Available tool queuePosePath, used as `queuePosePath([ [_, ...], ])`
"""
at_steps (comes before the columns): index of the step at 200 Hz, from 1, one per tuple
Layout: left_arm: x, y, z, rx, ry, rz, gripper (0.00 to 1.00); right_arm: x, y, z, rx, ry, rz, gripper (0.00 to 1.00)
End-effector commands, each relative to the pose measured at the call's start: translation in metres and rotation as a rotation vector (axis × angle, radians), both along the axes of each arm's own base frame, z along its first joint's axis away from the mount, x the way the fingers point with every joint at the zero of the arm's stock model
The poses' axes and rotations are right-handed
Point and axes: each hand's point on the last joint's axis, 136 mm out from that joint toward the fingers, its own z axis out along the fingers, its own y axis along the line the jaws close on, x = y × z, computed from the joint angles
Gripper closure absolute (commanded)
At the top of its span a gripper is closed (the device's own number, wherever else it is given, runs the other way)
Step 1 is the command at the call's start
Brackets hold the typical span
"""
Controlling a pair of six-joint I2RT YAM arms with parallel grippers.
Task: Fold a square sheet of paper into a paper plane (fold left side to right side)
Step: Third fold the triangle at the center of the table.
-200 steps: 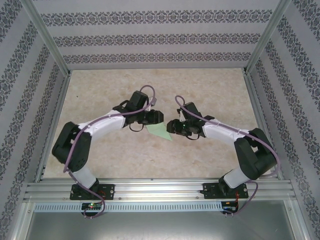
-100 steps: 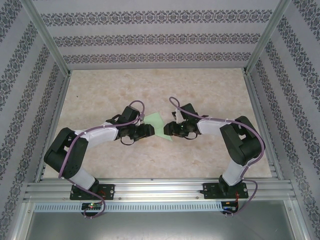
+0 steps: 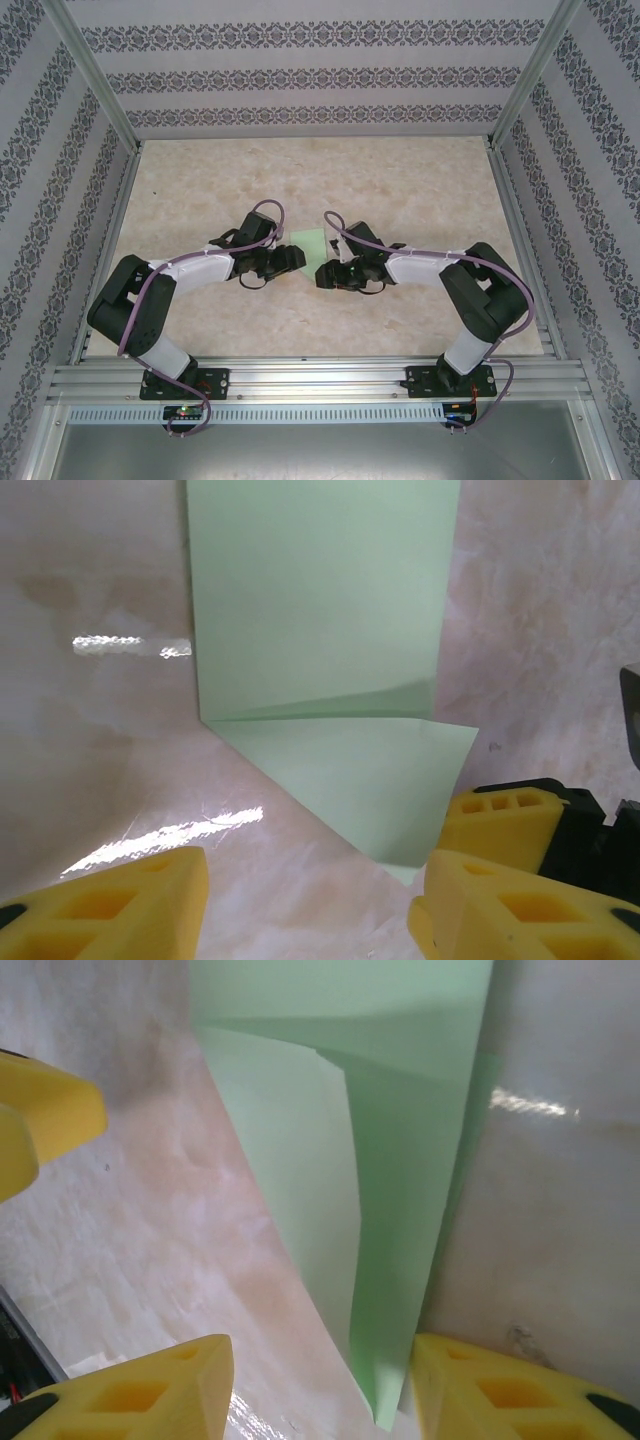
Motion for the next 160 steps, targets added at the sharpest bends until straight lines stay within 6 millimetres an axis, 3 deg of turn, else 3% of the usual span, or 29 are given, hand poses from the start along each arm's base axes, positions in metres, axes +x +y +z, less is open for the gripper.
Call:
queuePosePath([
  [1, 0.011, 0.000, 0.005, -0.026, -0.020, 0.035, 0.40, 0.007, -0.011, 0.013, -0.014, -0.029, -0.036, 0.48],
  [21, 0.013, -0.002, 0.005, -0.034, -0.024, 0.044, 0.39, 0.015, -0.014, 0.027, -0.017, -0.085, -0.014, 0.42],
  [56, 0.017, -0.002, 0.006, -0.044, -0.028, 0.064, 0.40, 0.033, -0.001, 0.041, 0.027, -0.141, 0.040, 0.44],
  [114, 0.014, 0.000, 0.003, -0.030, -0.017, 0.067, 0.39, 0.054, 0.005, 0.029, 0.024, -0.124, 0.047, 0.48],
  [160, 0.014, 0.000, 0.000, -0.031, -0.009, 0.073, 0.38, 0.055, 0.007, 0.017, 0.023, -0.092, 0.056, 0.66],
])
